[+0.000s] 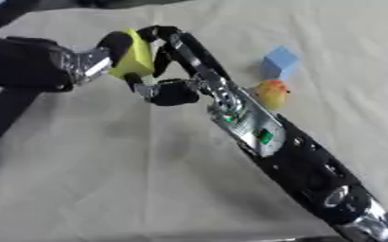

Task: Pick up the objects with one hand, pass them to the other hand, and then place them into the box on the other side of the table.

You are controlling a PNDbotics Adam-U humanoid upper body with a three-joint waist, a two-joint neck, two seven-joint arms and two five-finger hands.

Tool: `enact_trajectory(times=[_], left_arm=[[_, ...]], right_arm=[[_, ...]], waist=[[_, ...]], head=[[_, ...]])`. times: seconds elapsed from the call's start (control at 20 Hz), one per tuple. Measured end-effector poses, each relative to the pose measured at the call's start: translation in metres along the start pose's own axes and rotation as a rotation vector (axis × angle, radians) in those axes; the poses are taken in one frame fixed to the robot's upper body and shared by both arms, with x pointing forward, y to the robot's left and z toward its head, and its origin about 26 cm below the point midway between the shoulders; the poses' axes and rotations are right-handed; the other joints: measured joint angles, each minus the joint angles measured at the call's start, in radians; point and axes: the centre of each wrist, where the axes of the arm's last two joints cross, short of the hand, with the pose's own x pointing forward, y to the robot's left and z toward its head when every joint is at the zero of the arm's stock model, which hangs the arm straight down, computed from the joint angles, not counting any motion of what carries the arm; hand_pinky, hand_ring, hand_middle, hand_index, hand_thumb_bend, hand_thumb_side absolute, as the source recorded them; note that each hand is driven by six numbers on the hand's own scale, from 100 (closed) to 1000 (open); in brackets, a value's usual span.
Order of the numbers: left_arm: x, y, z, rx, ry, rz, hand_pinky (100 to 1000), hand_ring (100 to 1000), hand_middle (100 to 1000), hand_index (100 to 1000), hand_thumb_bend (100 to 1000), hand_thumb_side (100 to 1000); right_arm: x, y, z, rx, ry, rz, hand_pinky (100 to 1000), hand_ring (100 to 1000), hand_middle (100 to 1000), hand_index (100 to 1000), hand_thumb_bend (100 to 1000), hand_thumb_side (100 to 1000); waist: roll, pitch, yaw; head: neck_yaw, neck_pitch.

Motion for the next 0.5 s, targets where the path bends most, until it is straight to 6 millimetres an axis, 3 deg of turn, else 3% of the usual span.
enact_trajectory(times=[0.5], left_arm=[[-0.0091, -0.0095, -0.0090, -0.059, 0.053, -0.093, 830, 787, 750, 831, 388, 441]], right_arm=[[0.0014, 0.0007, 0.0013, 0.000, -0.010, 0.010, 499, 417, 456, 532, 199, 100]], waist=[[0.003, 0.000, 0.000]], head=[[0.006, 0.000]])
